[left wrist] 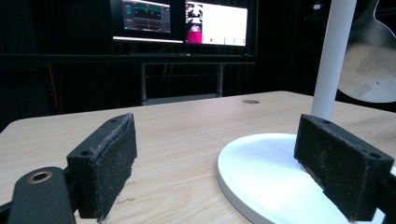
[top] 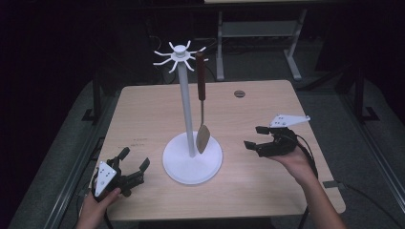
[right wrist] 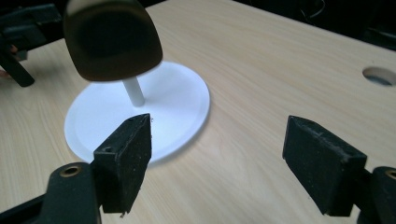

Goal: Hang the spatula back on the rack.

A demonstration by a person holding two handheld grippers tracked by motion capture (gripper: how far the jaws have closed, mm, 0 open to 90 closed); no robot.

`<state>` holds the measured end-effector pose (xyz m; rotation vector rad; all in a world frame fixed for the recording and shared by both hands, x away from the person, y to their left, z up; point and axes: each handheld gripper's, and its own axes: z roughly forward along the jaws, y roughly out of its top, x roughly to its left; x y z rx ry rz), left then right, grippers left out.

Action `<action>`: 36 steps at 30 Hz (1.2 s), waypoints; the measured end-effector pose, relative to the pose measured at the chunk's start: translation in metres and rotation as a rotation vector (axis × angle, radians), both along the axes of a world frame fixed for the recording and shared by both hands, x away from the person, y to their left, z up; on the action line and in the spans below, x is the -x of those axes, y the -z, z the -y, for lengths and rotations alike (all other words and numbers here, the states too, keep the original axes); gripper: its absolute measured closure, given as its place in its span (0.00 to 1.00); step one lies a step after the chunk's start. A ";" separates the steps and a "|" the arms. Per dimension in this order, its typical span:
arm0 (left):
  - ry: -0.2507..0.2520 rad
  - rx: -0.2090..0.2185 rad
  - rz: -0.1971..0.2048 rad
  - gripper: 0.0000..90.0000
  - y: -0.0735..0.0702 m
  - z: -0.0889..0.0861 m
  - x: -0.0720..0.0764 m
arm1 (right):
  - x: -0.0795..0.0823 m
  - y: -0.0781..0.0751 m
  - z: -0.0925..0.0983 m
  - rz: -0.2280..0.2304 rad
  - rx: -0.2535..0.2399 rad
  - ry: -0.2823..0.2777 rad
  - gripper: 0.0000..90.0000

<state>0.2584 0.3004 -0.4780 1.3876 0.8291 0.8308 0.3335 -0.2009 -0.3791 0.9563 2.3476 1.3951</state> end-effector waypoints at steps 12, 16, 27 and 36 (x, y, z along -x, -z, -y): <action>-0.019 -0.011 -0.008 0.14 0.000 0.002 -0.001 | 0.020 0.030 0.027 -0.057 0.035 0.060 0.24; -0.027 -0.015 -0.009 0.14 0.000 0.002 -0.001 | 0.025 0.035 0.033 -0.060 0.038 0.074 0.24; -0.039 -0.032 -0.008 0.14 -0.001 0.002 0.000 | 0.031 0.056 0.052 -0.074 0.087 0.157 0.24; -0.039 -0.026 -0.013 0.14 -0.001 0.002 0.000 | 0.031 0.068 0.064 -0.096 0.126 0.199 0.24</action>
